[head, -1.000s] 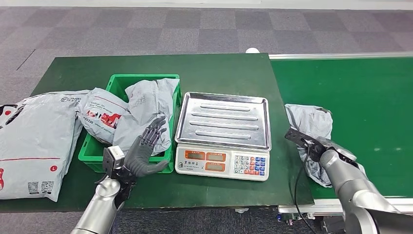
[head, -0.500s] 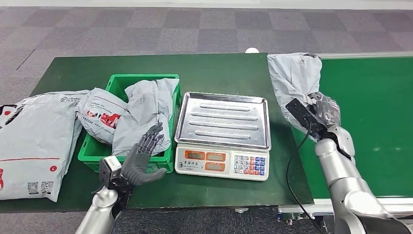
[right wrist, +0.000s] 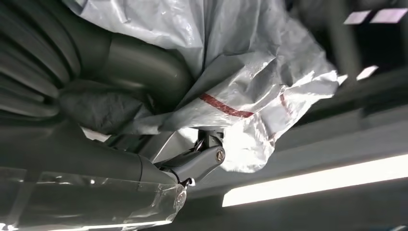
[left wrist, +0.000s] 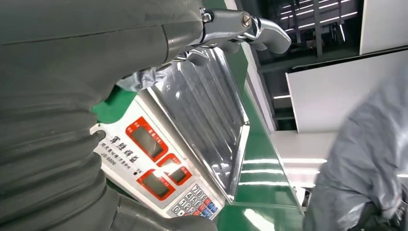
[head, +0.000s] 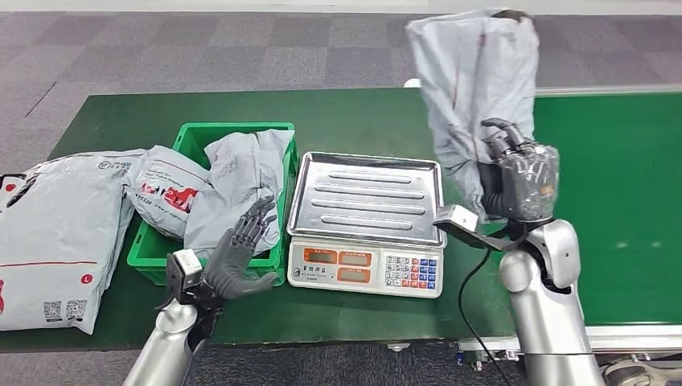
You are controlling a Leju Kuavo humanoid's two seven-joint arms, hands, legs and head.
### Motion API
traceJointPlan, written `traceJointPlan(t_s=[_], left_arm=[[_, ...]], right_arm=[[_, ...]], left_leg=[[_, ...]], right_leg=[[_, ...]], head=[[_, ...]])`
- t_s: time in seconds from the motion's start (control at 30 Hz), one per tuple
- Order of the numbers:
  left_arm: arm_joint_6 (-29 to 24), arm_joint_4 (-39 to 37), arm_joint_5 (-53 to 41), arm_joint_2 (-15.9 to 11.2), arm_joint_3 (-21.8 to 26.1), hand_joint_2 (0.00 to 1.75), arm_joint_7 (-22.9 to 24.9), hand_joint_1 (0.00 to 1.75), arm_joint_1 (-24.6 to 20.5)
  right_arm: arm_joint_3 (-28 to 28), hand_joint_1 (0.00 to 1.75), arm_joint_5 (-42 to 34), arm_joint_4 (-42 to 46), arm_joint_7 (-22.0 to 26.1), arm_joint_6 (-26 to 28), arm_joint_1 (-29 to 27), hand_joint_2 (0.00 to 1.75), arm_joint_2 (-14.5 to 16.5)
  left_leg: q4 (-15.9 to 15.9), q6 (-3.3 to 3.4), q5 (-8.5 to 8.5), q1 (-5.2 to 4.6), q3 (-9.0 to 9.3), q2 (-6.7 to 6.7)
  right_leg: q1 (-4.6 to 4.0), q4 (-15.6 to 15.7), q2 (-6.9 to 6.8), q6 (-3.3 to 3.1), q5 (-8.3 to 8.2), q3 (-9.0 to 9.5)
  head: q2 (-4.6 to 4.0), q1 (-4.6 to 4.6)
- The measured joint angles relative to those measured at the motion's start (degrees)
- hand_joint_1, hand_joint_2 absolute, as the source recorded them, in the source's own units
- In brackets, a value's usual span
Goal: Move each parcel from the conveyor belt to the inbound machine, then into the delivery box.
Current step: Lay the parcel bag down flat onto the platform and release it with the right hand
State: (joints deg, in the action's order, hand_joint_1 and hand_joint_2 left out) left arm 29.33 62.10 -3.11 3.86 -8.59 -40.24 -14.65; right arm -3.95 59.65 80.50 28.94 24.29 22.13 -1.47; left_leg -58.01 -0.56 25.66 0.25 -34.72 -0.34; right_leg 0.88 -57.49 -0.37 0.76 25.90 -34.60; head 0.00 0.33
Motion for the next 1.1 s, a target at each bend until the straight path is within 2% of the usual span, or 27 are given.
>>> traceJointPlan(t_s=[0.17, 0.33, 0.43, 0.57, 0.83, 0.97, 1.1], left_arm=[[0.5, -1.4, 0.4, 0.2, 0.0, 1.75, 0.0, 0.00, -1.3], [0.6, -2.0, 0.5, 0.4, 0.0, 1.75, 0.0, 0.00, -1.5], [0.6, -2.1, 0.5, 0.4, 0.0, 1.75, 0.0, 0.00, -1.5], [0.6, -1.7, 0.5, 0.3, 0.0, 1.75, 0.0, 0.00, -1.3], [0.5, -1.1, 0.5, 0.0, 0.0, 1.75, 0.0, 0.00, -1.1], [0.5, -1.1, 0.5, -0.1, -0.1, 1.75, 0.0, 0.00, -1.1], [0.2, -1.1, 0.3, -0.1, -0.5, 1.75, 0.0, 0.00, -1.0]], right_arm=[[-7.0, 1.75, 4.6, -3.3, 0.4, -5.1, 0.1, 1.75, 0.0], [-11.3, 1.75, 4.1, -8.1, 0.4, -5.7, 0.1, 1.75, 0.0], [-12.7, 1.75, 2.2, -10.9, -0.8, -8.6, 0.0, 1.75, 0.2], [-13.8, 1.75, 0.6, -16.2, -6.3, -14.0, -0.6, 1.75, 0.3], [-13.8, 1.75, -0.2, -21.5, -7.9, -14.8, -0.7, 1.75, 0.4], [-13.7, 0.02, -2.7, -22.4, -7.5, -16.0, -0.5, 1.75, 0.5], [-12.7, 0.02, -9.0, -22.9, -5.6, -18.4, -1.0, 1.75, 0.4]], left_leg=[[0.0, 0.02, -0.04, 0.01, 0.04, 0.01], [0.0, 0.03, -0.05, 0.00, 0.02, -0.03], [0.0, 0.01, -0.01, 0.01, 0.02, -0.02], [0.0, -0.02, 0.02, 0.01, 0.01, -0.05], [0.0, -0.02, 0.01, 0.01, 0.06, -0.02], [0.0, -0.02, 0.01, 0.01, 0.14, -0.01], [0.0, -0.02, 0.02, 0.01, 0.20, 0.03]], right_leg=[[0.00, 0.0, 0.03, 0.00, -0.05, 0.05], [0.00, 0.0, -0.01, 0.00, -0.04, 0.05], [0.00, 0.0, 0.00, -0.02, -0.01, 0.04], [-0.01, 0.0, -0.03, -0.03, 0.01, 0.04], [-0.01, 0.0, -0.01, -0.02, 0.02, 0.08], [0.00, 0.0, -0.01, -0.02, 0.02, 0.13], [0.00, 0.0, 0.05, -0.02, 0.02, 0.18]], head=[[0.00, 0.00], [0.00, 0.00], [0.00, 0.00], [0.00, 0.00], [0.00, 0.00], [0.00, 0.00], [0.00, 0.00]])
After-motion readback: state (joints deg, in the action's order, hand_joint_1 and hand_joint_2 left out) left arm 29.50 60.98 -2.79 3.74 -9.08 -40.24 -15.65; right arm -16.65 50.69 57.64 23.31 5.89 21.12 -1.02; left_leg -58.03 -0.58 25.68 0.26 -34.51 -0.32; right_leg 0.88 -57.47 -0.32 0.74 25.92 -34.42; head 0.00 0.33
